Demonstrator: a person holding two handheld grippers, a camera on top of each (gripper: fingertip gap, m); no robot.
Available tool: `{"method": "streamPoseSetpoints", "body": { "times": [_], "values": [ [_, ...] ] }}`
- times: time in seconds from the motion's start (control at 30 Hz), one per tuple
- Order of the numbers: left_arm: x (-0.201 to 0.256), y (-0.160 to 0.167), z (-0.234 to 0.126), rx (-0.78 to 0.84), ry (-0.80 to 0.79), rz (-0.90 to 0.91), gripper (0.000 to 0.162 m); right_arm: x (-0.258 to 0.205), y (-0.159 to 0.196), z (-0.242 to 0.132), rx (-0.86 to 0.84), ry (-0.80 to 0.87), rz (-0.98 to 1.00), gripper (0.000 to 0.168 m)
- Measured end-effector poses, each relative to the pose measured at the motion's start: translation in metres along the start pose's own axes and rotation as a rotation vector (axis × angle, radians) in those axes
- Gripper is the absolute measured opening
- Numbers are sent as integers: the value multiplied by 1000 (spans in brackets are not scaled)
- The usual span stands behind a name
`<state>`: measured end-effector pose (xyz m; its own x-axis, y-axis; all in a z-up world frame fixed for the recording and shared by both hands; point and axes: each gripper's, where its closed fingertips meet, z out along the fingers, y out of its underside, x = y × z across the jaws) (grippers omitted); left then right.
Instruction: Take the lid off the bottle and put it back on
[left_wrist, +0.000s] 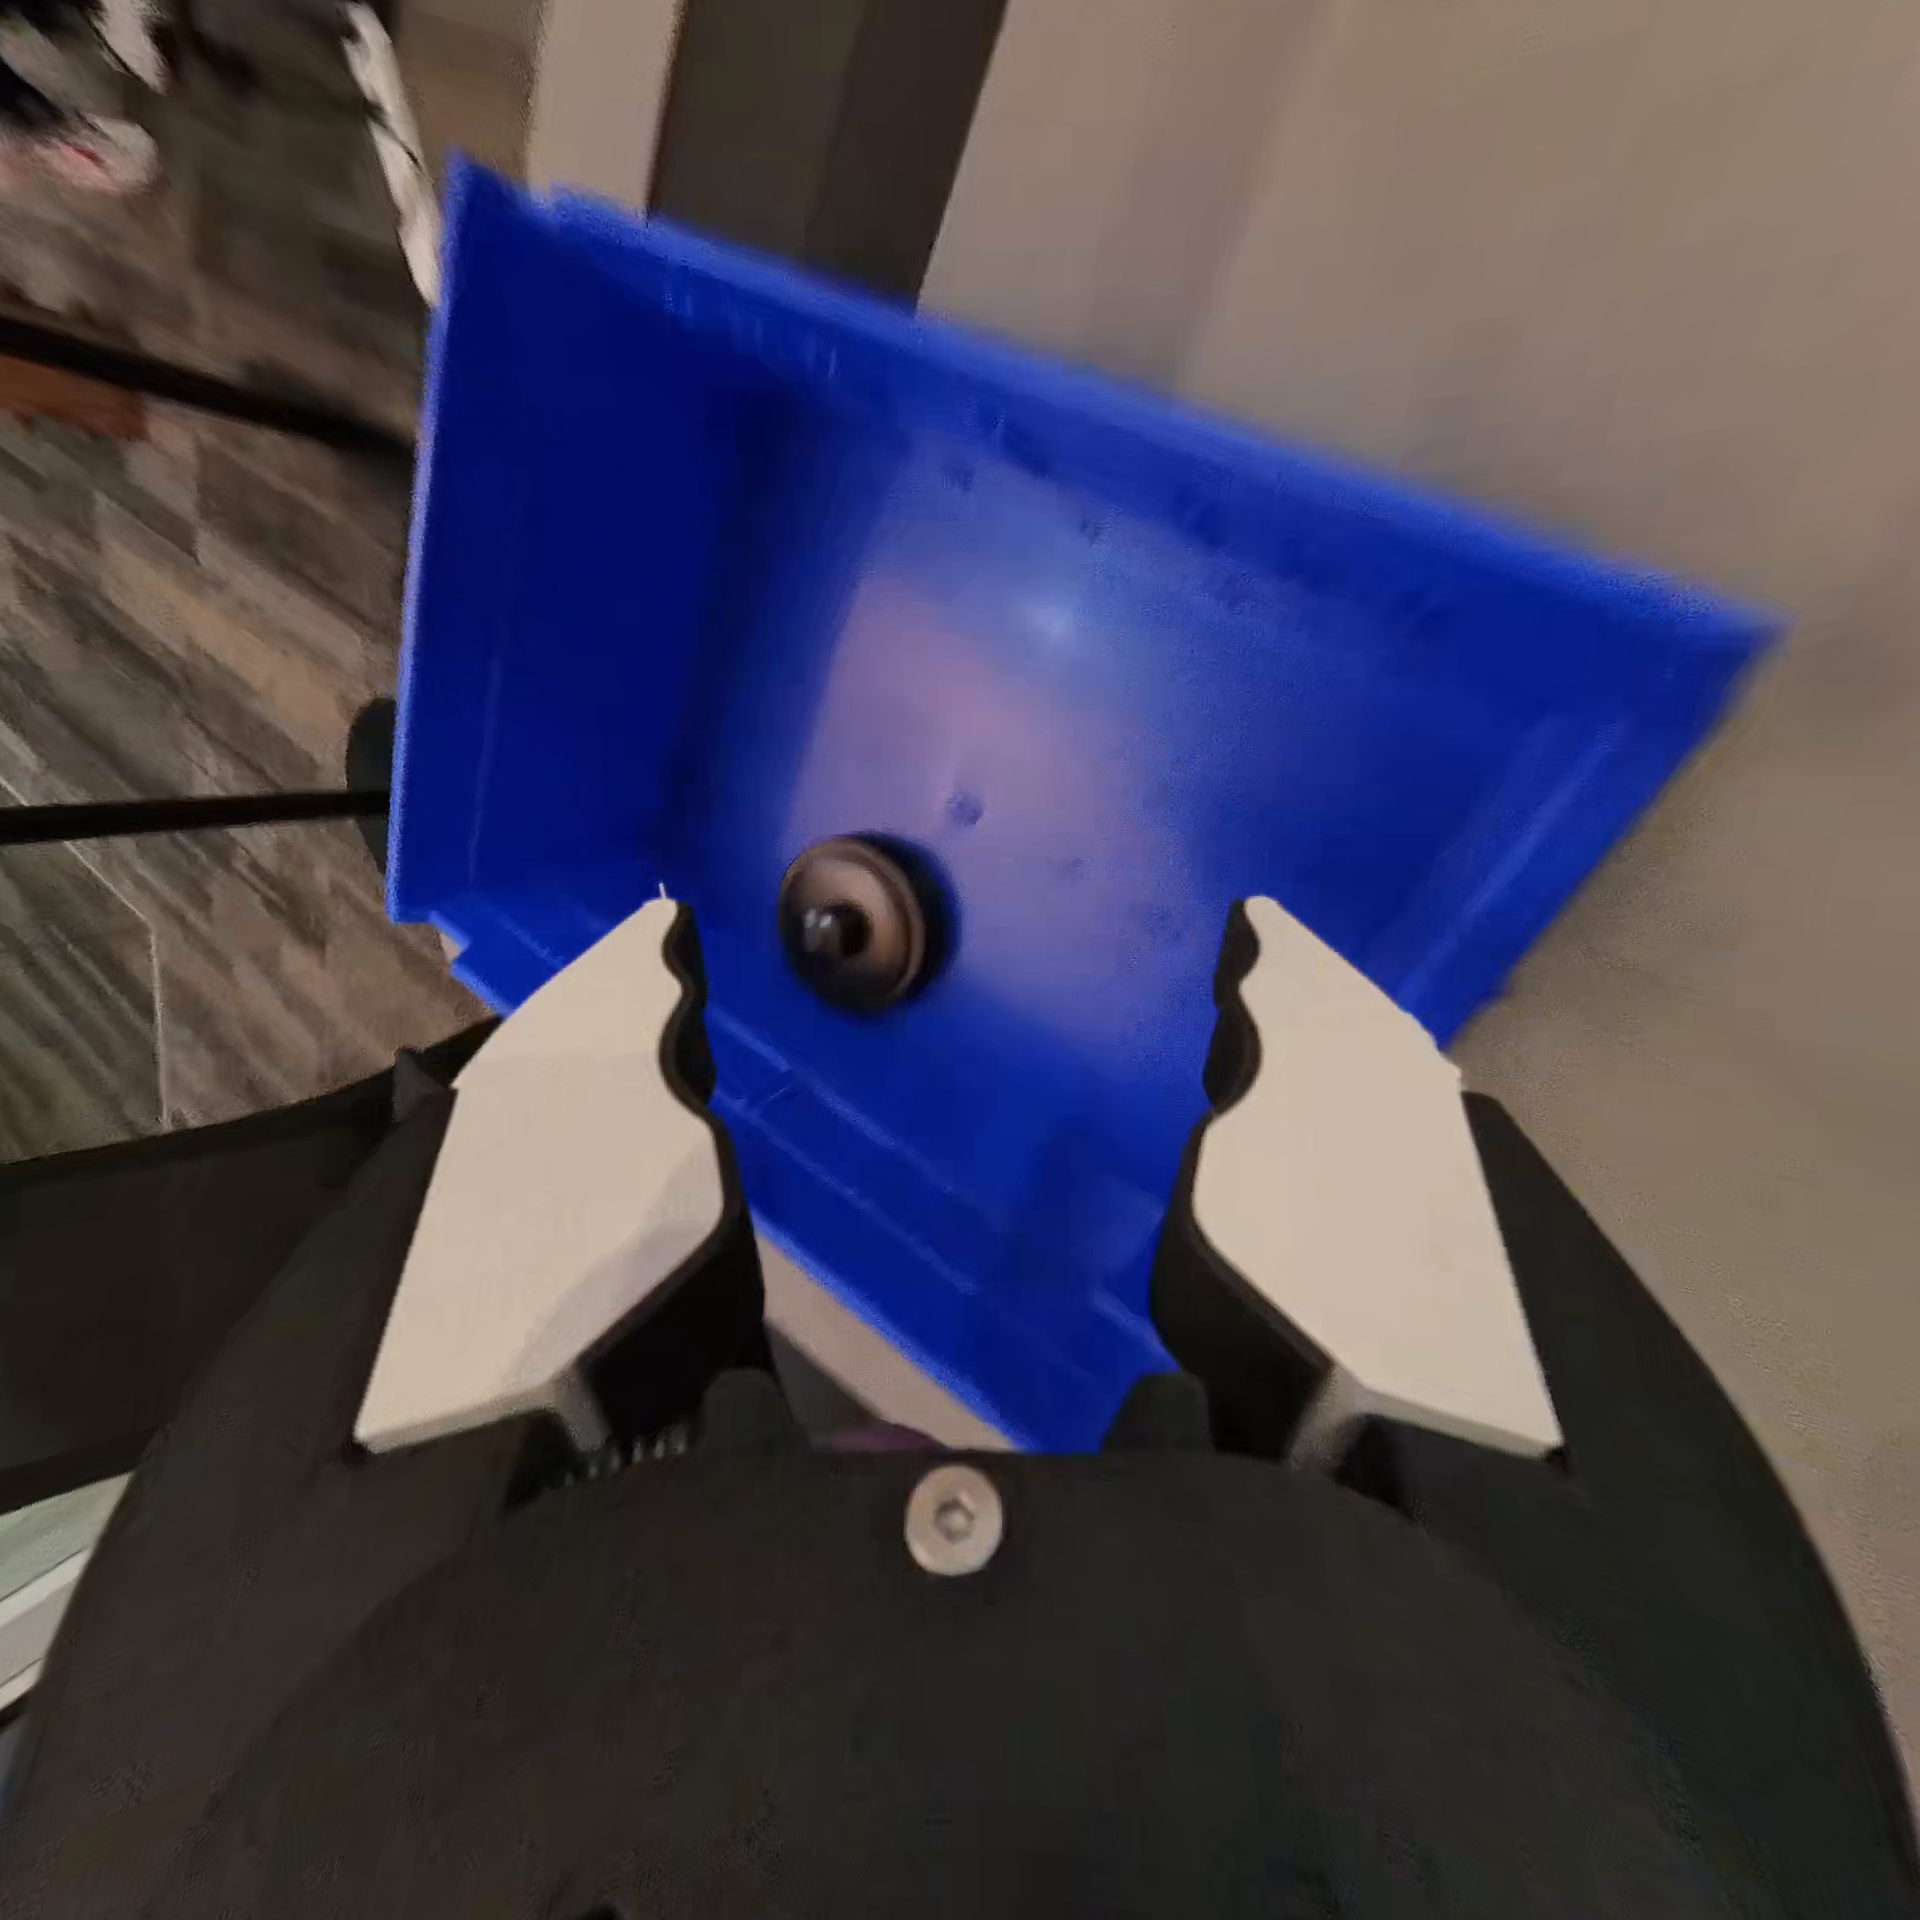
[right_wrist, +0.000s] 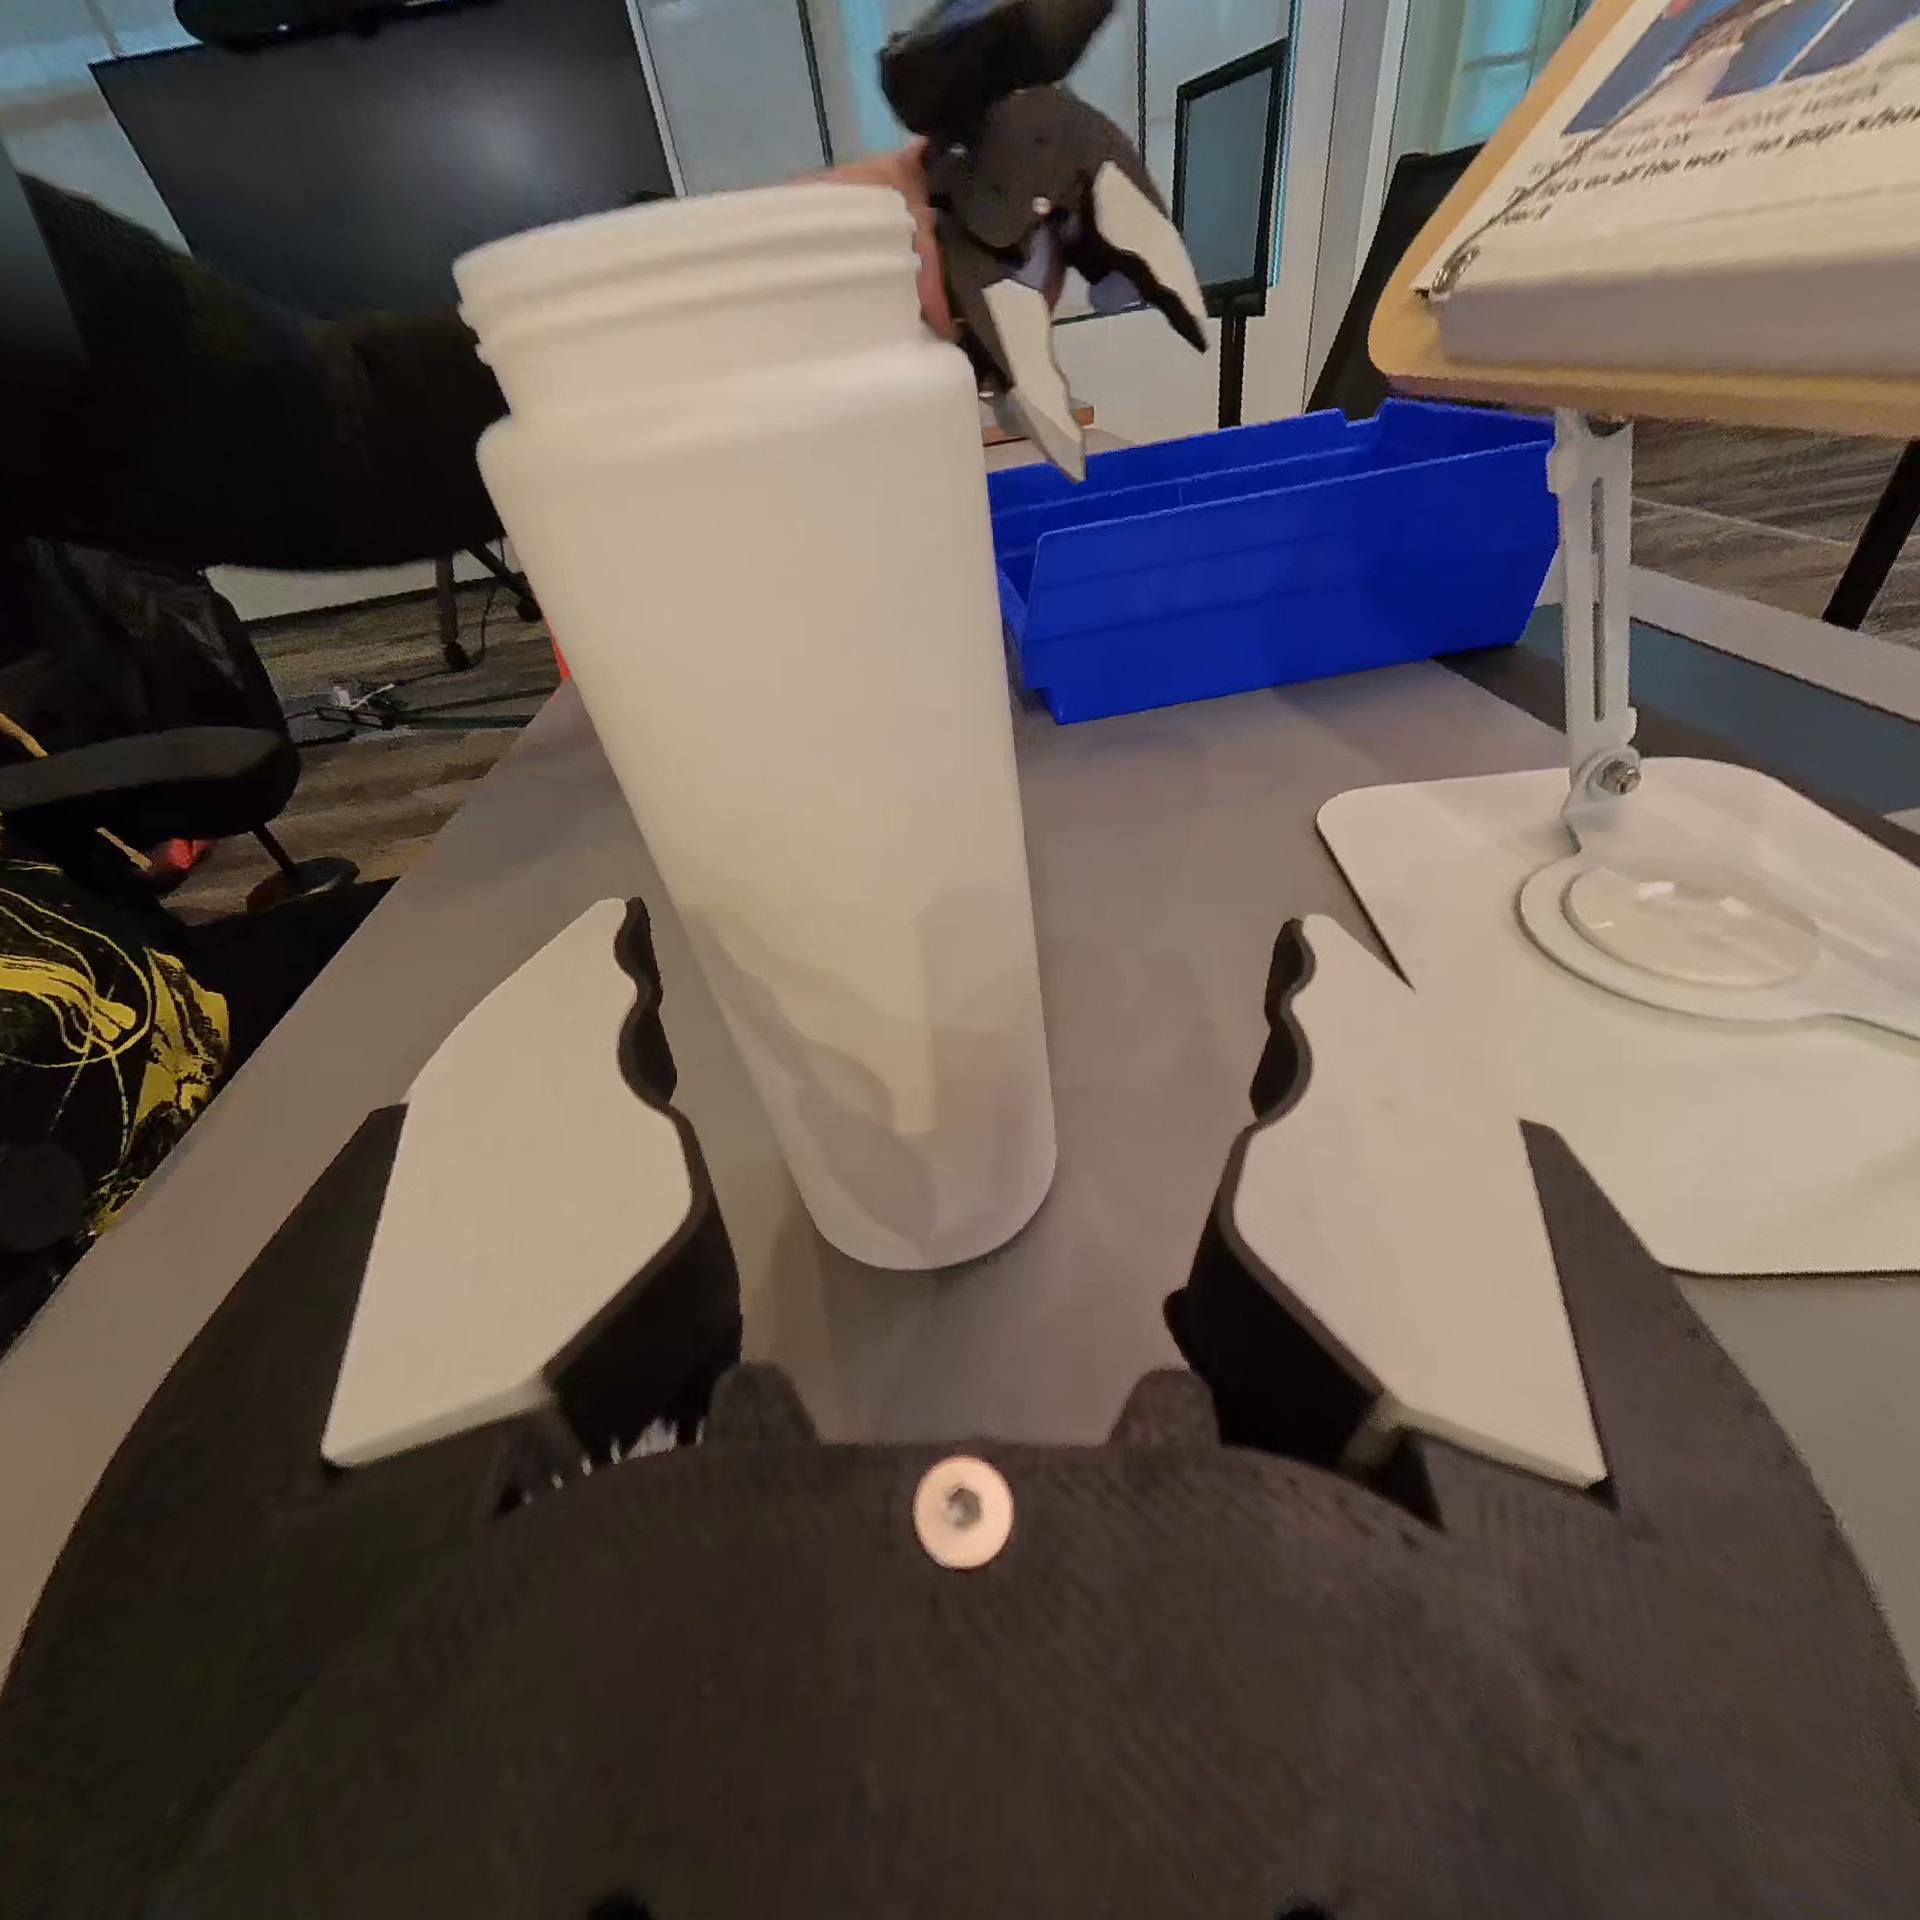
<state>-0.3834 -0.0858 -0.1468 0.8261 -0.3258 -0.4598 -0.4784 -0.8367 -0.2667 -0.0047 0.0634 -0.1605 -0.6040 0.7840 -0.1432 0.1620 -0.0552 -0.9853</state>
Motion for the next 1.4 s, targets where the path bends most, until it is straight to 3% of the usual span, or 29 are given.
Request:
{"method": "streamPoseSetpoints", "body": {
  "times": [0.2, 0.37, 0.6, 0.63, 0.87, 1.1, 1.2, 1.4],
  "values": [
    [-37, 62, 76, -369, 120, 158, 100, 1, 5, 2, -11, -17, 20, 110],
    [-42, 75, 112, -476, 196, 209, 98, 1, 4, 1, -1, -31, 37, 109],
    [-32, 99, 125, -648, 338, 195, 81, 1, 5, 1, -1, -49, 53, 108],
    [-33, 98, 125, -647, 339, 187, 71, 1, 4, 1, -1, -50, 54, 108],
    [-30, 91, 123, -571, 347, 146, 70, 0, 5, 1, -3, -52, 53, 108],
    [-28, 55, 85, -357, 200, 109, 69, 5, 3, -5, 9, -25, 56, 109],
    [-21, 33, 49, -274, 110, 136, 69, 11, -7, -15, 32, 20, 39, 107],
    [4, -30, -43, -77, -129, 210, 69, 4, -62, -44, 102, 145, -74, 97]
  ]
}}
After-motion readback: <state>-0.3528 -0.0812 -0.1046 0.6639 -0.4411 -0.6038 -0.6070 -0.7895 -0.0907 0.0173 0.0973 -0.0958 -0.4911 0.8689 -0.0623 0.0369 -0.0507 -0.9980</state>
